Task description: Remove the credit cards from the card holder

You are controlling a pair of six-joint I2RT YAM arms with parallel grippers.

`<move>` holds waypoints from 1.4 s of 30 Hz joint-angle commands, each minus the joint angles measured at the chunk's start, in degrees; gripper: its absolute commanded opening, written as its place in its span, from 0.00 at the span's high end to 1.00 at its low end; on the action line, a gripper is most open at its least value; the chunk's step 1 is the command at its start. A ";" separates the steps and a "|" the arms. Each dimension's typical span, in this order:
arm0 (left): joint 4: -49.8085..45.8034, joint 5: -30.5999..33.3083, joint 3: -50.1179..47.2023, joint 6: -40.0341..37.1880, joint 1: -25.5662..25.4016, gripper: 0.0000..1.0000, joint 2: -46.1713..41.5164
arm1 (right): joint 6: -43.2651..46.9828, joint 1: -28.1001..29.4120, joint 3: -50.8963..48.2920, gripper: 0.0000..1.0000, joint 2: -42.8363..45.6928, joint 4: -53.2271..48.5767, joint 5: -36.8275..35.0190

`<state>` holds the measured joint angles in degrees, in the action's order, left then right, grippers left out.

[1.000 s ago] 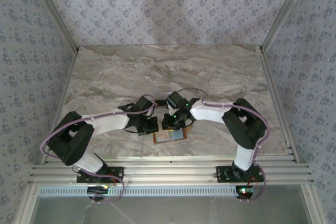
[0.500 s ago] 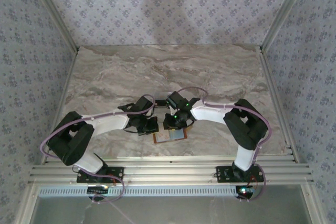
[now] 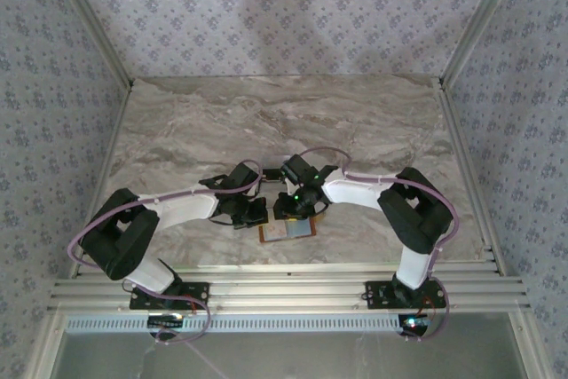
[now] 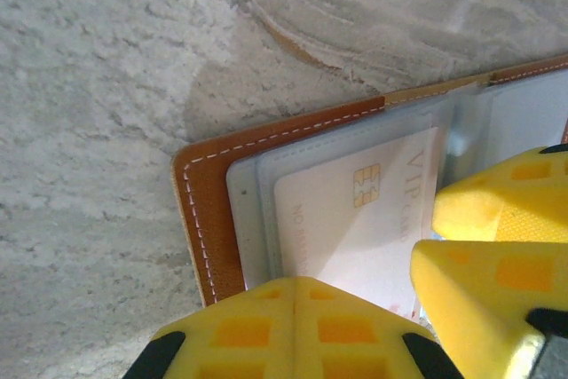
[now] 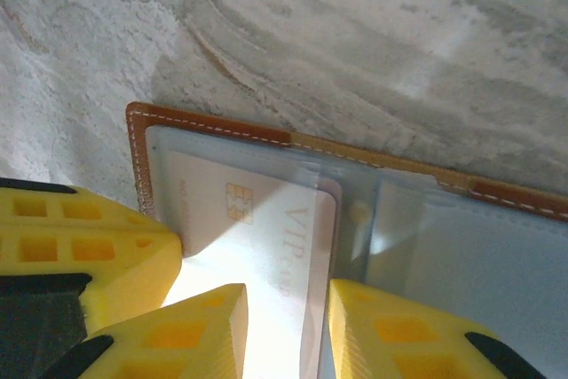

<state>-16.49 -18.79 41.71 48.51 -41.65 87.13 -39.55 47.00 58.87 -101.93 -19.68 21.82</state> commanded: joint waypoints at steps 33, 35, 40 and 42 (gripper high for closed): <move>-2.76 1.14 -0.59 -0.06 -0.47 1.00 1.32 | -10.04 -3.90 -12.72 0.86 3.70 25.88 17.61; -2.75 1.28 -0.69 -0.08 -0.53 1.00 1.35 | -10.71 -4.00 -13.32 0.86 3.24 27.71 18.42; -2.93 1.34 -0.69 -0.08 -0.52 1.00 1.37 | -11.20 -4.48 -14.42 0.87 3.83 28.56 18.08; -3.02 1.52 -0.76 0.07 -0.47 1.00 1.39 | -11.50 -4.88 -14.89 0.87 4.42 29.00 17.99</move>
<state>-17.74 -18.39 41.74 48.53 -41.65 87.13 -49.91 42.13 44.58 -98.04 5.45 36.88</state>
